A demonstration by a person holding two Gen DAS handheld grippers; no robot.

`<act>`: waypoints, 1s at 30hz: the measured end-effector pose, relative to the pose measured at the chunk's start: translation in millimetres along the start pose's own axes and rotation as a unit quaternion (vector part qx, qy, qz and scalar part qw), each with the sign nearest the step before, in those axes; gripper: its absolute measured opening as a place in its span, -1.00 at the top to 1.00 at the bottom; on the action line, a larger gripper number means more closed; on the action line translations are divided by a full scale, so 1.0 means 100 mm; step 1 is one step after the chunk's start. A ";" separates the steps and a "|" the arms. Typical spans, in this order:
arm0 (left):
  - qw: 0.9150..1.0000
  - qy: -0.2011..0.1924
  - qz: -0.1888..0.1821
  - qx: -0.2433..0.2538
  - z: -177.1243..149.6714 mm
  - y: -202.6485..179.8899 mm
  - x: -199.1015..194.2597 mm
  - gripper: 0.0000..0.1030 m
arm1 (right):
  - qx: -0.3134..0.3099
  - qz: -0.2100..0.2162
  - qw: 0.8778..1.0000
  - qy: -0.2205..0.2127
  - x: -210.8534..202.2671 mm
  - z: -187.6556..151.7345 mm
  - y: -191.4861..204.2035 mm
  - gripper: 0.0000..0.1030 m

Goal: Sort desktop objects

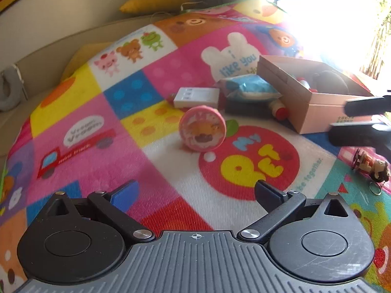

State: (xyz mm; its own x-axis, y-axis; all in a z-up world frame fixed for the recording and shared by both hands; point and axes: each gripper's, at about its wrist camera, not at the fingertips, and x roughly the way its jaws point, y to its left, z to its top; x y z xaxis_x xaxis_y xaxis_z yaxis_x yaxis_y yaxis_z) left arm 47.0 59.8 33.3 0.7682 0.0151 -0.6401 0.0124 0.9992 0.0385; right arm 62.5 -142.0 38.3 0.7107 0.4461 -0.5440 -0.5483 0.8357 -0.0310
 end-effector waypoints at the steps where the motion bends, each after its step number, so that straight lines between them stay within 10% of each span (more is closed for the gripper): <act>1: 1.000 0.000 -0.009 -0.004 -0.05 0.04 -0.03 -1.00 | -0.002 0.016 1.000 0.001 0.15 0.11 0.06 -0.27; 10: 0.999 -0.042 -0.028 0.011 -0.32 0.03 -0.13 -1.00 | -0.064 0.068 0.994 0.053 1.62 0.71 0.63 -0.29; 13: 0.998 -0.042 -0.040 -0.024 -0.32 0.15 -0.13 -1.00 | -0.079 0.060 0.992 0.084 1.80 0.71 0.71 0.01; 26: 0.986 -0.049 -0.152 0.058 -0.42 -0.24 -0.52 -1.00 | 0.114 0.155 0.972 0.134 0.48 0.06 0.06 0.08; 30: 0.984 -0.042 -0.151 0.089 -0.49 -0.48 -0.62 -1.00 | 0.109 0.120 0.979 0.120 0.23 -0.26 0.05 0.12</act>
State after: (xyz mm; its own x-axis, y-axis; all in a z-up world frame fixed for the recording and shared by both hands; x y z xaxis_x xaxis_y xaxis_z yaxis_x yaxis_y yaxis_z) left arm -32.2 13.2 33.6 0.7628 -0.2913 -0.5773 0.3540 0.9352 -0.0042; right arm 64.5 -136.0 4.2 0.4339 0.5725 -0.6957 -0.5622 0.7754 0.2874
